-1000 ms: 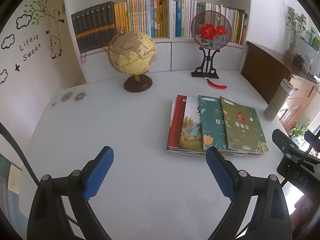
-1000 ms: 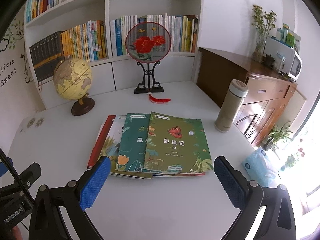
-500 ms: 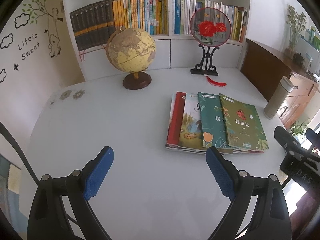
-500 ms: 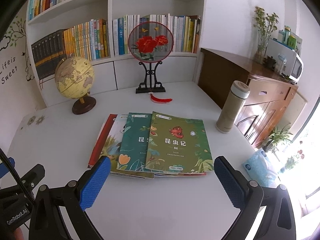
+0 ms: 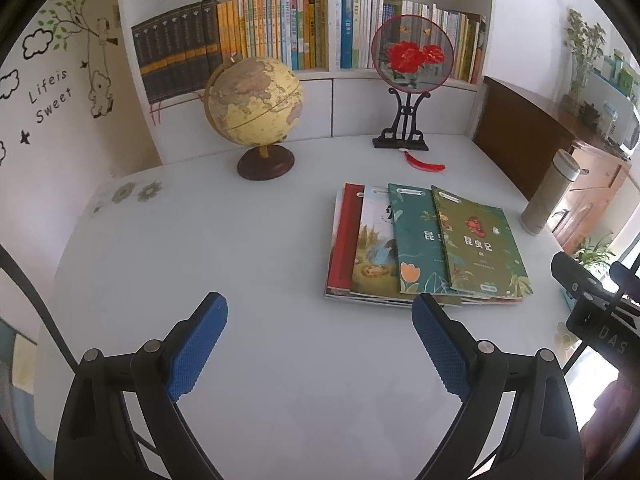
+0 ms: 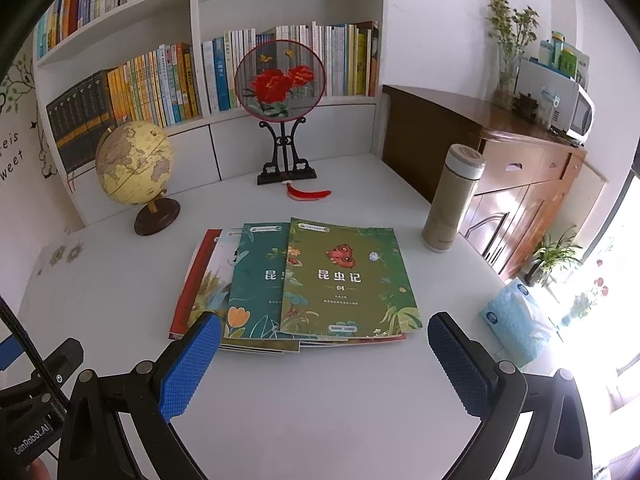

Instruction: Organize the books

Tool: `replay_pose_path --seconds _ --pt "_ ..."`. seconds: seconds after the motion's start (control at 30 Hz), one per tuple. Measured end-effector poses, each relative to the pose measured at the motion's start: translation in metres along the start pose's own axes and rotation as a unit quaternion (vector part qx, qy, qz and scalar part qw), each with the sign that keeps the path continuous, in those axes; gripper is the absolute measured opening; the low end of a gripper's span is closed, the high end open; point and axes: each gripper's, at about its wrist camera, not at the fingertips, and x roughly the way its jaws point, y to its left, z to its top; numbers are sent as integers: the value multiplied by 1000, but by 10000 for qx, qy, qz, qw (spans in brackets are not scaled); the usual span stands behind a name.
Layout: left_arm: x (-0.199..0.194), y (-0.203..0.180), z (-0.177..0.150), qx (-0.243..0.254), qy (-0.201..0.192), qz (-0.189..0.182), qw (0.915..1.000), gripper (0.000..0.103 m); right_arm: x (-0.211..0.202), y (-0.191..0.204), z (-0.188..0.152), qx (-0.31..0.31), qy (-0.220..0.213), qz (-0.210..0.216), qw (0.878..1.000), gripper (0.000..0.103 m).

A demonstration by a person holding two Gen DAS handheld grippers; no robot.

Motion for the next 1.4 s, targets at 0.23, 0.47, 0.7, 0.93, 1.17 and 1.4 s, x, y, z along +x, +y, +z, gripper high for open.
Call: replay_pose_path --seconds 0.23,0.47,0.7,0.93,1.17,1.4 --pt "6 -8 12 170 -30 -194 9997 93 1 -19 -2 85 43 -262 9996 103" --pt "19 -38 29 225 -68 -196 9995 93 15 -51 3 151 170 -314 9992 103" --pt "46 -77 47 500 20 -487 9976 93 48 -81 16 299 368 1 9989 103" --pt "106 -116 47 674 367 -1113 9908 93 124 -114 16 485 1036 550 9919 103" --pt "173 -141 40 644 733 -1131 9888 93 188 -126 12 455 1512 879 9835 96" --pt "214 -160 35 550 1065 -1219 9853 93 243 -132 6 409 1965 1144 9730 75"
